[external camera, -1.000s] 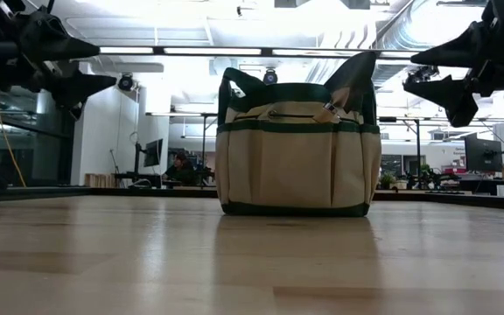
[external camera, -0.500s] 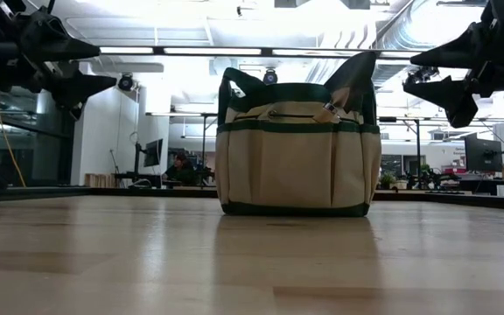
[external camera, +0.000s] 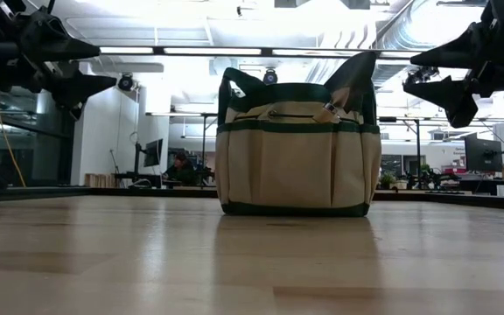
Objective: Pick & Place Garden tools in Gardening bag
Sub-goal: Return to Home Position
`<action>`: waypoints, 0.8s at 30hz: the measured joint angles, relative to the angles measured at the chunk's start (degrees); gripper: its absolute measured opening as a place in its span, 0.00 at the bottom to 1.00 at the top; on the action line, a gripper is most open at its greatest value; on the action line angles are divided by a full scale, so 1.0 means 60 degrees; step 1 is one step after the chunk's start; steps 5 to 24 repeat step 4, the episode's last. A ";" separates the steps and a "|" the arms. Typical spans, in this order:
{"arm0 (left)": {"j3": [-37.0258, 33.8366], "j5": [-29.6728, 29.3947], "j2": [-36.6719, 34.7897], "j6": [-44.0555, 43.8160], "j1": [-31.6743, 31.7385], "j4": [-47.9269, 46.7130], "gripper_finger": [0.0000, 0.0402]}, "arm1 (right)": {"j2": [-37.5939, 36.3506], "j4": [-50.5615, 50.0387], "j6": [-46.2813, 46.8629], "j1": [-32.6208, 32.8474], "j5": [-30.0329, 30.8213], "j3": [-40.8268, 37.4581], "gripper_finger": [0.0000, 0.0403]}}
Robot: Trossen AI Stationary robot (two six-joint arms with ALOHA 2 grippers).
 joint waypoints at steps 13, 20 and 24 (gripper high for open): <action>0.0000 0.0000 0.0000 0.0000 0.0000 0.0000 0.60 | 0.0000 0.0000 0.0000 0.0000 0.0001 0.0000 0.62; 0.0000 0.0000 0.0000 0.0000 0.0000 0.0000 0.60 | 0.0000 0.0000 0.0000 0.0000 0.0001 0.0000 0.62; 0.0000 0.0000 0.0000 0.0000 0.0000 0.0000 0.60 | 0.0000 0.0000 0.0000 0.0000 0.0001 0.0000 0.62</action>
